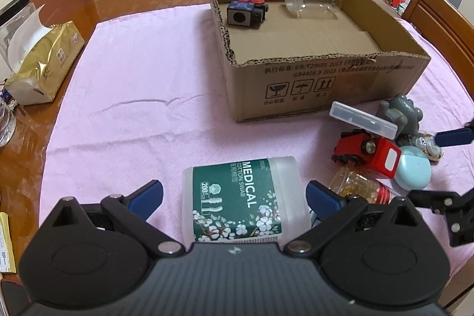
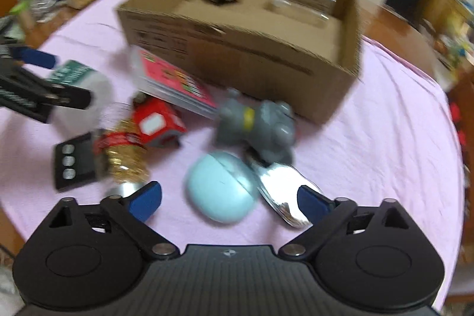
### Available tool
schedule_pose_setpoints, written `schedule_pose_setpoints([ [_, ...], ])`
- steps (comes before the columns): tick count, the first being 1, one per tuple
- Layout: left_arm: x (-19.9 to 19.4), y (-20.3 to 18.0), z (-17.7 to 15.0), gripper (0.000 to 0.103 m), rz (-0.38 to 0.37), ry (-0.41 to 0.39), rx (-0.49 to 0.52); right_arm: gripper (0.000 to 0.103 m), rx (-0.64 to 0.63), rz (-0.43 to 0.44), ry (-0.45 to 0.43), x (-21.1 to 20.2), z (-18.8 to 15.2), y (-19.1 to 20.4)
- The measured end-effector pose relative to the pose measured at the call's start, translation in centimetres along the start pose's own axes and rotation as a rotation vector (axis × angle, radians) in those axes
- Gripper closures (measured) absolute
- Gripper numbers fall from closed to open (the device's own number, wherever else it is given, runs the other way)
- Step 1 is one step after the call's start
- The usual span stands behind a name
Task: Organize rigid objects
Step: 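Move the left tool to the white MEDICAL bottle while the right tool approaches the blue case, then grasp the MEDICAL bottle with the left tool while the right tool grasps the blue case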
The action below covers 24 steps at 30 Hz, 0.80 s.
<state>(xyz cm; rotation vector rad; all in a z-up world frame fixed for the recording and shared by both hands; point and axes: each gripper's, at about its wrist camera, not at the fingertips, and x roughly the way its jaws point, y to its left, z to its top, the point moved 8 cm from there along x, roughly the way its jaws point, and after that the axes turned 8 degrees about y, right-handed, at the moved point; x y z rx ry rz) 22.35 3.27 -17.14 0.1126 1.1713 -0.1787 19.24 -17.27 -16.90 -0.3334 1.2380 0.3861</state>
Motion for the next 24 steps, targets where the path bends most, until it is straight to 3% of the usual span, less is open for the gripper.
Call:
schedule_pose_setpoints([
  [4, 0.1, 0.1, -0.2, 0.001, 0.003, 0.012, -0.01, 0.032, -0.054, 0.029, 0.022, 1.3, 1.0, 0.5],
  [15, 0.4, 0.2, -0.5, 0.001, 0.0, 0.023, -0.012, 0.035, -0.078, 0.109, 0.108, 1.4, -0.8, 1.7],
  [19, 0.9, 0.1, 0.0, 0.001, 0.003, 0.025, -0.014, 0.034, -0.078, 0.079, 0.097, 1.8, -0.9, 2.0],
  [24, 1.2, 1.3, 0.3, 0.001, 0.072, 0.022, 0.01, 0.034, -0.093, 0.036, 0.085, 2.0, -0.8, 1.7],
])
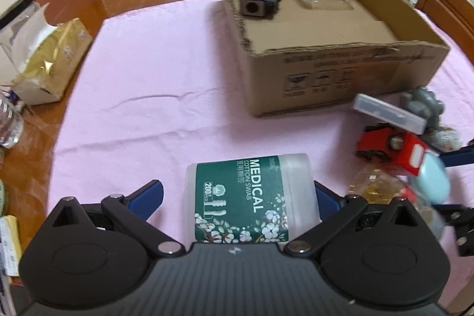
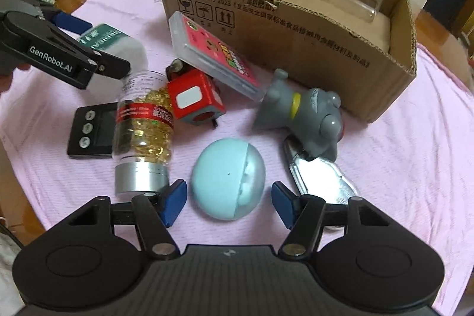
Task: Organize rigid objects
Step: 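Grasp the MEDICAL bottle with the left tool while the right tool grasps the blue case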
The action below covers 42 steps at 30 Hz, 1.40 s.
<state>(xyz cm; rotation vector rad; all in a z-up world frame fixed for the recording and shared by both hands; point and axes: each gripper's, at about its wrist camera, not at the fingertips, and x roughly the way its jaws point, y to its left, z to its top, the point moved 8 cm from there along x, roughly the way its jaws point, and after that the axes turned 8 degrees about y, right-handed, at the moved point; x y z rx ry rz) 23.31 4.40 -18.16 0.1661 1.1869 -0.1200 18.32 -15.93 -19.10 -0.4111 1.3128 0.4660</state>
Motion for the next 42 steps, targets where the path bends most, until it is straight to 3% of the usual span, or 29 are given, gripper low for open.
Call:
schedule_pose_setpoints([
  [10, 0.8, 0.7, -0.7, 0.002, 0.026, 0.022, -0.025, 0.033, -0.03, -0.002, -0.023, 0.2, 0.5, -0.4],
  [19, 1.0, 0.4, -0.6, 0.004, 0.004, 0.028, -0.031, 0.033, 0.077, -0.025, -0.018, 0.2, 0.8, -1.1],
  [26, 1.0, 0.6, -0.5, 0.007, 0.013, 0.016, -0.028, 0.034, 0.053, -0.02, -0.029, 0.1, 0.4, -1.2],
  [31, 0.8, 0.2, -0.5, 0.02, -0.012, 0.007, -0.032, 0.038, 0.027, -0.016, -0.044, 0.3, 1.0, -0.6],
  [35, 0.7, 0.0, -0.6, 0.02, -0.006, 0.0, -0.025, 0.045, 0.034, -0.018, -0.045, 0.2, 1.0, -0.5],
  [42, 0.4, 0.1, -1.0, 0.019, -0.002, 0.021, -0.012, 0.045, 0.067, -0.025, -0.031, 0.0, 0.2, -0.8],
])
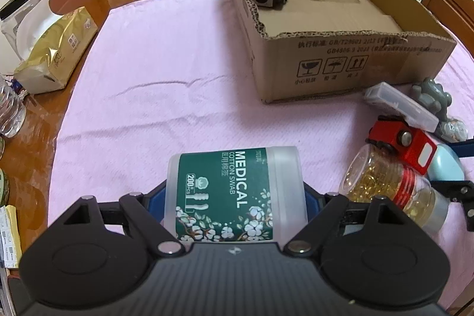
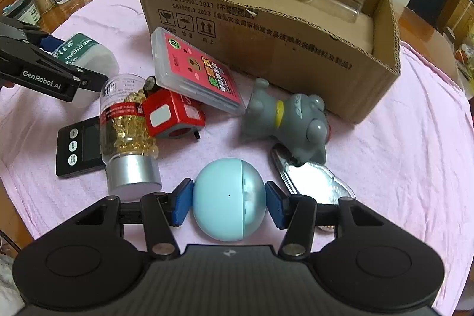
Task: Organize rigid objects
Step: 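Grasp the MEDICAL bottle with the left tool while the right tool grasps the blue case, then carry the MEDICAL bottle into the box and release it with the left tool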
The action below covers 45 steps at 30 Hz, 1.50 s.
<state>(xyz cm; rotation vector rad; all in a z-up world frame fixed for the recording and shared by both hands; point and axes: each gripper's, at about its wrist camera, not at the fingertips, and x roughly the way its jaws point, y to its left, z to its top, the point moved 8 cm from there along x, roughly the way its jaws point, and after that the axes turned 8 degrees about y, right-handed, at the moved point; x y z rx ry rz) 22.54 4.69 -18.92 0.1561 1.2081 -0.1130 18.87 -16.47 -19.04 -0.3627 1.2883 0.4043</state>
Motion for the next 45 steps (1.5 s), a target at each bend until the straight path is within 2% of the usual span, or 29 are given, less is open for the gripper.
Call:
schedule_pose_setpoints([
  [11, -0.4, 0.3, 1.0, 0.019, 0.017, 0.023, -0.029, 0.045, 0.011, -0.013, 0.005, 0.2, 0.6, 0.1],
  [16, 0.1, 0.4, 1.1, 0.02, 0.013, 0.045, -0.033, 0.045, 0.009, -0.017, 0.009, 0.3, 0.7, 0.1],
  [26, -0.6, 0.3, 0.9, 0.021, -0.009, 0.04, -0.017, 0.045, 0.005, -0.031, 0.016, 0.1, 0.6, 0.2],
  [37, -4.0, -0.1, 1.4, 0.021, -0.028, 0.025, 0.062, 0.046, -0.018, -0.028, 0.014, -1.9, 0.6, -0.6],
  [45, -8.1, -1.1, 3.8, 0.021, -0.056, -0.06, 0.132, 0.045, -0.06, -0.007, -0.027, -5.5, 1.6, -1.1],
])
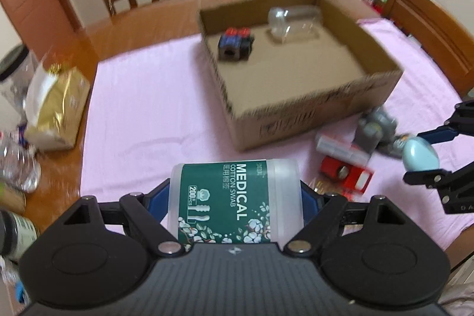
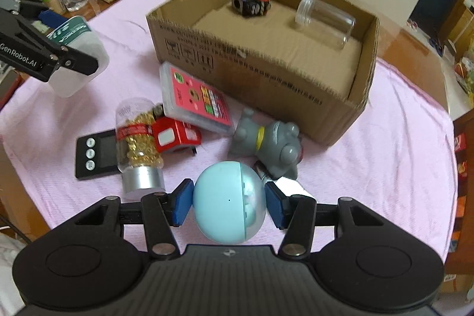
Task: Organize rigid objects
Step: 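Carry the MEDICAL bottle into the box and release it with the left tool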
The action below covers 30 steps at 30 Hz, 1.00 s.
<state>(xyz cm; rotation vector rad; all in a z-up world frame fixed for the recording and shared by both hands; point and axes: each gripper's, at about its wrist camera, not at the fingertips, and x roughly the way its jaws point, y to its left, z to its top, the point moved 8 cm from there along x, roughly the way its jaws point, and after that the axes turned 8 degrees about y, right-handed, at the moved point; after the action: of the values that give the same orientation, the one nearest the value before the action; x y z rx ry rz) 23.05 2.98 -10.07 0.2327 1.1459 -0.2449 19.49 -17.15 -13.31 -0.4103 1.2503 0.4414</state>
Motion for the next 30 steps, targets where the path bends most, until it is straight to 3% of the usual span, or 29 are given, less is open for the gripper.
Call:
schedule_pose_setpoints([
  [11, -1.6, -2.2, 8.1, 0.021, -0.038, -0.176, 0.025, 0.046, -0.065, -0.04, -0.098, -4.1, 3.7, -1.5],
  [15, 0.0, -2.8, 10.3, 0.021, -0.043, -0.178, 0.001, 0.046, -0.065, -0.039, -0.129, -5.1, 5.1, -2.4],
  [22, 3.4, -3.2, 12.0, 0.02, 0.001, -0.171, -0.022, 0.046, -0.047, -0.038, -0.158, -5.6, 7.2, -4.3],
  [23, 3.7, -3.2, 12.2, 0.019, 0.002, -0.188, -0.031, 0.046, -0.048, -0.038, -0.158, -5.5, 7.5, -4.6],
  [25, 3.8, -2.8, 12.2, 0.005, 0.044, -0.219, -0.047, 0.046, -0.047, -0.038, -0.157, -5.4, 7.9, -5.0],
  [26, 3.7, -2.6, 12.2, 0.005, 0.066, -0.224, -0.051, 0.046, -0.044, -0.037, -0.154, -5.2, 8.1, -5.2],
  [30, 3.0, -2.5, 11.4, 0.004, 0.027, -0.222, -0.044, 0.046, -0.047, -0.029, -0.145, -4.5, 8.6, -5.4],
])
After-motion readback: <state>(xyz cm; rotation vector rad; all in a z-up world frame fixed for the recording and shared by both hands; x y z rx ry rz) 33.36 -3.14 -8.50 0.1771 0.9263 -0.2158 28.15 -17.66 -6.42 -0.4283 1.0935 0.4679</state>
